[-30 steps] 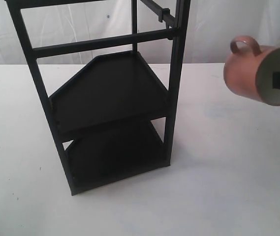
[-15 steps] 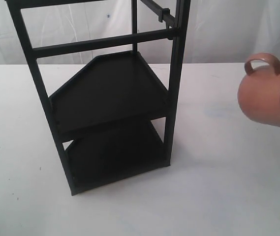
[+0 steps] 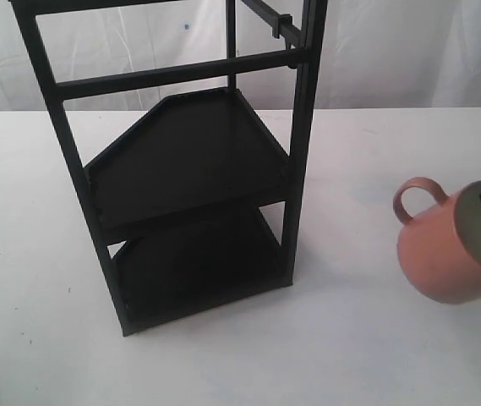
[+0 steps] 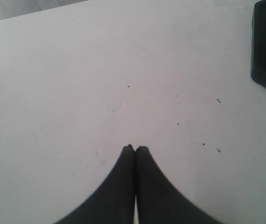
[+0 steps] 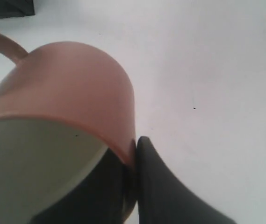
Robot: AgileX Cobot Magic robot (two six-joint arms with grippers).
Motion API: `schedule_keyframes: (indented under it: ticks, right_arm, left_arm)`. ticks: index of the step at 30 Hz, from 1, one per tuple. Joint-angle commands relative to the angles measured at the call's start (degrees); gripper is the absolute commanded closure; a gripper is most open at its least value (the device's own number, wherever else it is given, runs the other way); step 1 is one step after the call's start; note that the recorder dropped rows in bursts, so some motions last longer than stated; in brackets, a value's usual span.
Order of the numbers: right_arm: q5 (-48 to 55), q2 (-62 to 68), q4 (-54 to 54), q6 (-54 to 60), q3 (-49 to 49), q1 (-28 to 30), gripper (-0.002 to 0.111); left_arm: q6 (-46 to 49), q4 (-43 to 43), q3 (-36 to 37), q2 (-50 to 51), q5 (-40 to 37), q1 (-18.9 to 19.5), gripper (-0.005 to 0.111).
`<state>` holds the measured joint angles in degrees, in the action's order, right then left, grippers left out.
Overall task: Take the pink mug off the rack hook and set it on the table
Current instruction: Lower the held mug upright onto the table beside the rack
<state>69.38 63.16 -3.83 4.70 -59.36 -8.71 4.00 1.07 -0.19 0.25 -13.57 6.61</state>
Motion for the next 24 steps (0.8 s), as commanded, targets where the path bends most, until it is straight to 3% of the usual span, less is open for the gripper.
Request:
schedule_keyframes:
  ticks: [1,15,24]
  right_arm:
    - [0.6,2.7,-1.0,0.6,-3.9,-3.0,0.108]
    - [0.6,13.4,5.4,-0.6,-5.2,-12.5,0.108]
    - [-7.8,19.8,8.5,-0.5,-5.2,-12.9,0.108]
  left_arm:
    - [-0.1,0.1,0.2,-0.2,0.0,0.0,0.107]
    - [-0.1,0.1,0.2,-0.2,0.0,0.0,0.107]
    - [-0.1,0.1,0.2,-0.2,0.0,0.0,0.107]
